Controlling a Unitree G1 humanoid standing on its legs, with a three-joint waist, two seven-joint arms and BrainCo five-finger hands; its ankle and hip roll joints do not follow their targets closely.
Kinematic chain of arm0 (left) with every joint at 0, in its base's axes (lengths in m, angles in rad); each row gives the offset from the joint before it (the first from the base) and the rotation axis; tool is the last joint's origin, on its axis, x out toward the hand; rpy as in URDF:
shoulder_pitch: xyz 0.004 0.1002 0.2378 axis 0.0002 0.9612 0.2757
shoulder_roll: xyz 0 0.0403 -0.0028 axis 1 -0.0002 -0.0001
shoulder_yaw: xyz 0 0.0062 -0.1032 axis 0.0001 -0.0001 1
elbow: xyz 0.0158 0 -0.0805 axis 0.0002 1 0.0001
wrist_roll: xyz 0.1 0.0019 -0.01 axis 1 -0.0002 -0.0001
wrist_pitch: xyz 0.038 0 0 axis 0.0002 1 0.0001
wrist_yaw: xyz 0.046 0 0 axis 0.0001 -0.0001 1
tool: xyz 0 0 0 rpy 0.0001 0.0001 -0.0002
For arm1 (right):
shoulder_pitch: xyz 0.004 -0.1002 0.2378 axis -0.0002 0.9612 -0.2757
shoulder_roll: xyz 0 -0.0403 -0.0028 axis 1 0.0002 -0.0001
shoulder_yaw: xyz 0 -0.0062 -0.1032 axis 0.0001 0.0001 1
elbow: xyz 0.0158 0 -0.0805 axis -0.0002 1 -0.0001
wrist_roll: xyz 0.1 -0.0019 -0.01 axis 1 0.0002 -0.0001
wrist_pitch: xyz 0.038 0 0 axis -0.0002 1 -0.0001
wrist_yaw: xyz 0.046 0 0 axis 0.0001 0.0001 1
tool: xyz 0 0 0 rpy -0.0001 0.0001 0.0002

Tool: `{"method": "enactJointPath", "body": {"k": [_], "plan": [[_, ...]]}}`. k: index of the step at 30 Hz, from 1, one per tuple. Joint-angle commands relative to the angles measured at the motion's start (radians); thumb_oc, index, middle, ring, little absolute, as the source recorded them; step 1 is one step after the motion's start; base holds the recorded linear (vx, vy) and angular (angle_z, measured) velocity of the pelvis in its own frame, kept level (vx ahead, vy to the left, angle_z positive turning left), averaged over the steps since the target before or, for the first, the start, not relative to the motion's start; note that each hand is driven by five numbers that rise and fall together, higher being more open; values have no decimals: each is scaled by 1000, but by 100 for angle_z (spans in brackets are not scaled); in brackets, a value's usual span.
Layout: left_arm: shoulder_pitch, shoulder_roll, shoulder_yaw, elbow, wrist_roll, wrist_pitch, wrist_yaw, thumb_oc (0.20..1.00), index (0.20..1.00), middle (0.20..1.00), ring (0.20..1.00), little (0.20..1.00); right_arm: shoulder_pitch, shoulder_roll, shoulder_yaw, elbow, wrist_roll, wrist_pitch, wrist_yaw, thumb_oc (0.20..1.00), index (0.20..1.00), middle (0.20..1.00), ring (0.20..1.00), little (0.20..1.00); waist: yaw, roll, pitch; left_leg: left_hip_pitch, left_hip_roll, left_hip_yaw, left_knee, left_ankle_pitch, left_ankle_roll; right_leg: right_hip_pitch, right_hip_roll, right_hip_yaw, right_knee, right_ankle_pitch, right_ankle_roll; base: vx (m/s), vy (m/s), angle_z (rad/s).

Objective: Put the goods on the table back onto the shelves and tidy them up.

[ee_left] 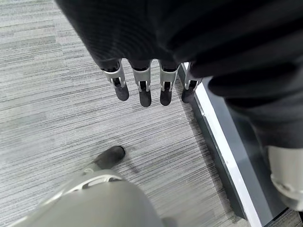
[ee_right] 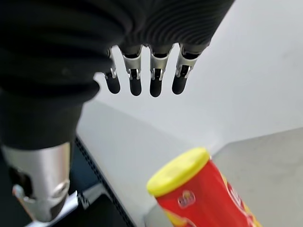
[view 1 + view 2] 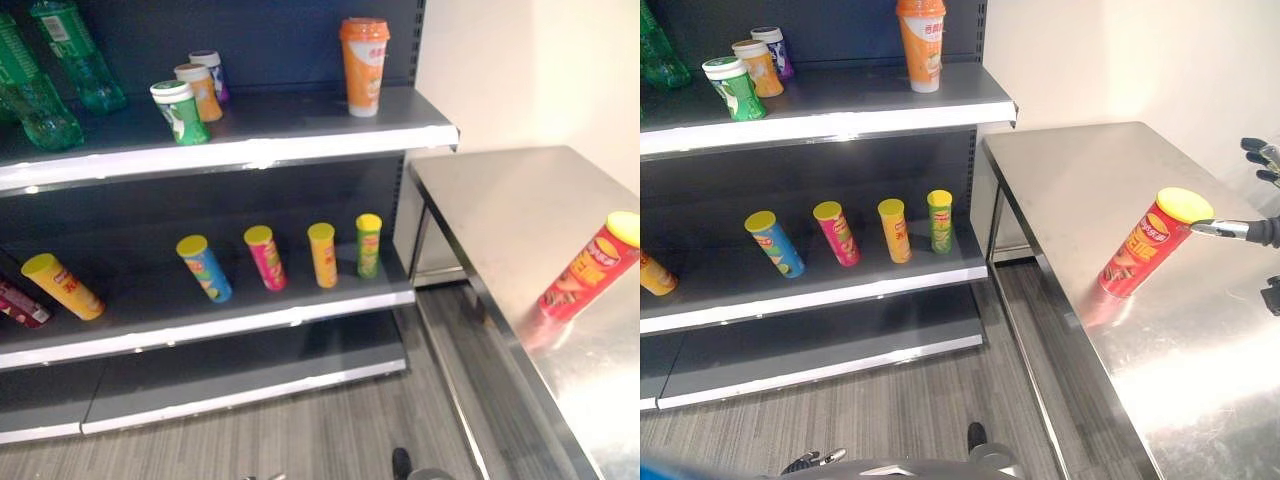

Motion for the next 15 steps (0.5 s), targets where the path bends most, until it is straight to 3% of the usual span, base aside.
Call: {"method": "enactJointPath", "body": {"k": [1,12,15], "plan": [[-46,67,-21,22,27,-24,-9,1000,1000,1000,1000,1000,-57,-58,20,46,-13,-15,11,1000,1000,1000,1000,1000,43,-40,11,-39,7,8,47,-40,-2,-34,-34,46,124,-176,63,0,0,0],[-44,70,-33,15,15,-23,-2,1000,1000,1000,1000,1000,-15,-165,37,81,-73,0,26,1000,1000,1000,1000,1000,46,-36,22,-32,13,-6,43,-39,-11,-35,-26,56,117,-177,64,3,-3,-1],[-43,72,-54,10,21,-25,-9,1000,1000,1000,1000,1000,-64,-178,92,122,-68,2,19,1000,1000,1000,1000,1000,50,-33,24,-28,15,0,42,-40,-12,-36,-22,63,107,-172,66,24,-24,-11]]}}
